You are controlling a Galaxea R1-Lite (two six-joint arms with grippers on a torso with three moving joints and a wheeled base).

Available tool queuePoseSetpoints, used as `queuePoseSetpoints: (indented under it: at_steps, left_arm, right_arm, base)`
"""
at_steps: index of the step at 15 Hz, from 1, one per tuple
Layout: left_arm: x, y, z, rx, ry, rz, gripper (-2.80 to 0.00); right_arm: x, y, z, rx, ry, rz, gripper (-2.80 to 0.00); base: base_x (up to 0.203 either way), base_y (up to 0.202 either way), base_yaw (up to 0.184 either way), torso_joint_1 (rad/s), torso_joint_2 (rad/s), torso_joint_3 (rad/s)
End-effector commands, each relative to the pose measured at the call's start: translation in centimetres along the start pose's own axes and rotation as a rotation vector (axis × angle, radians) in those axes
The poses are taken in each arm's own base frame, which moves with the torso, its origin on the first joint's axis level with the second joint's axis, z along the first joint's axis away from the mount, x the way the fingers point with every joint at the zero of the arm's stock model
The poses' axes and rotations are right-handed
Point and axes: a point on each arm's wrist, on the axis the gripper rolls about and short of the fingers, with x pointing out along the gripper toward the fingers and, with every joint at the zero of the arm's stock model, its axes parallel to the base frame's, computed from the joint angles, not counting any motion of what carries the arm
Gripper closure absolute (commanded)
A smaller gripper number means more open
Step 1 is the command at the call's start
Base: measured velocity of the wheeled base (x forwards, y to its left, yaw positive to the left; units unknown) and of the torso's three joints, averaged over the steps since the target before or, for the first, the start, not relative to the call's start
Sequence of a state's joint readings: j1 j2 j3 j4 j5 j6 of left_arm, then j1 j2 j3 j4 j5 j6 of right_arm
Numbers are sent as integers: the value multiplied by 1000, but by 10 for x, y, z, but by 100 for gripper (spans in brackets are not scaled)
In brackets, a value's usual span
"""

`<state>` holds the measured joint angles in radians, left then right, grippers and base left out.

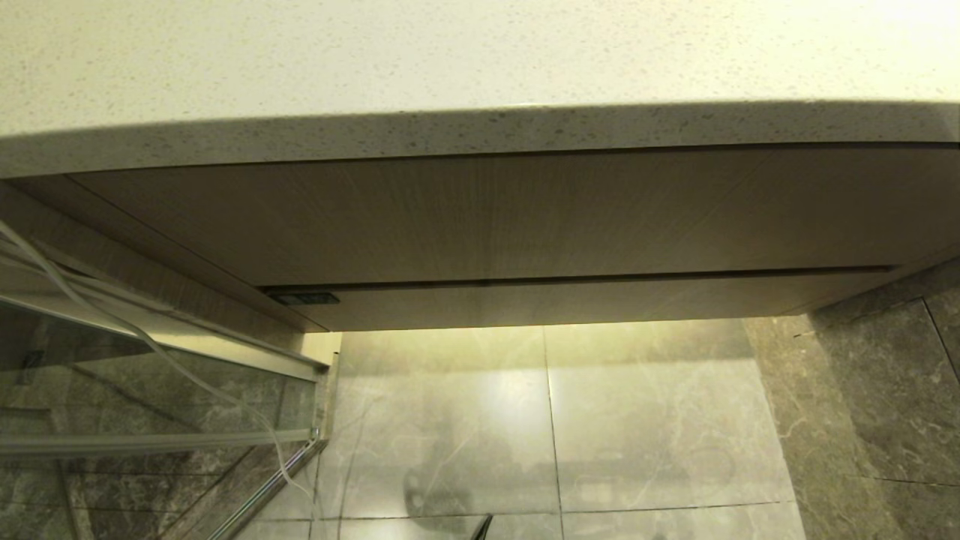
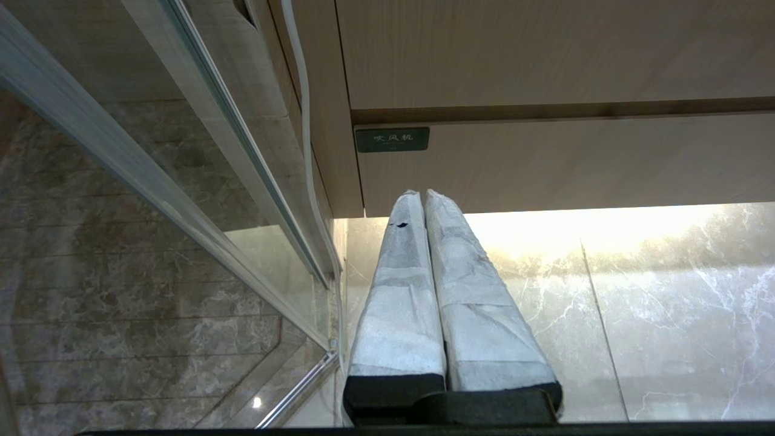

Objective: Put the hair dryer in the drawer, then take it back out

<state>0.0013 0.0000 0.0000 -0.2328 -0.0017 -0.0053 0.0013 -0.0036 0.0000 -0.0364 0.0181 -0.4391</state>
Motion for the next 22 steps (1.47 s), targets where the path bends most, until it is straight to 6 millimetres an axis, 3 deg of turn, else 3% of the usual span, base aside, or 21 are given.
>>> queuePoseSetpoints:
  at_steps: [1, 6, 9, 11, 14, 16, 22]
  left_arm:
    - [1, 0, -11, -1, 38, 1, 0]
    - [1, 0, -11, -1, 38, 1, 0]
    - [1, 0, -11, -1, 38, 1, 0]
    - [1, 0, -11, 1, 38, 1, 0]
    - [1, 0, -11, -1, 38, 1, 0]
    - [1, 0, -11, -1, 38, 1, 0]
    - [1, 0, -11, -1, 38, 1, 0]
  right_arm:
    - [0, 0, 0, -2, 3, 4, 0]
    - [1, -1, 2, -11, -9, 3, 0]
    - [-1, -1, 10, 163, -67, 154, 0]
    - [-6, 1, 5, 173, 39, 179, 0]
    - [-5, -1, 2, 167, 99, 8, 0]
    - [0, -2, 4, 159, -25, -13, 0]
    - [1, -1, 2, 313, -14, 0, 0]
  base:
    - [0, 0, 0, 0, 0, 0]
    - [0, 0, 0, 0, 0, 0]
    - [0, 0, 0, 0, 0, 0]
    - [0, 0, 0, 0, 0, 0]
    - [0, 0, 0, 0, 0, 0]
    - [0, 0, 0, 0, 0, 0]
    - [0, 0, 0, 0, 0, 0]
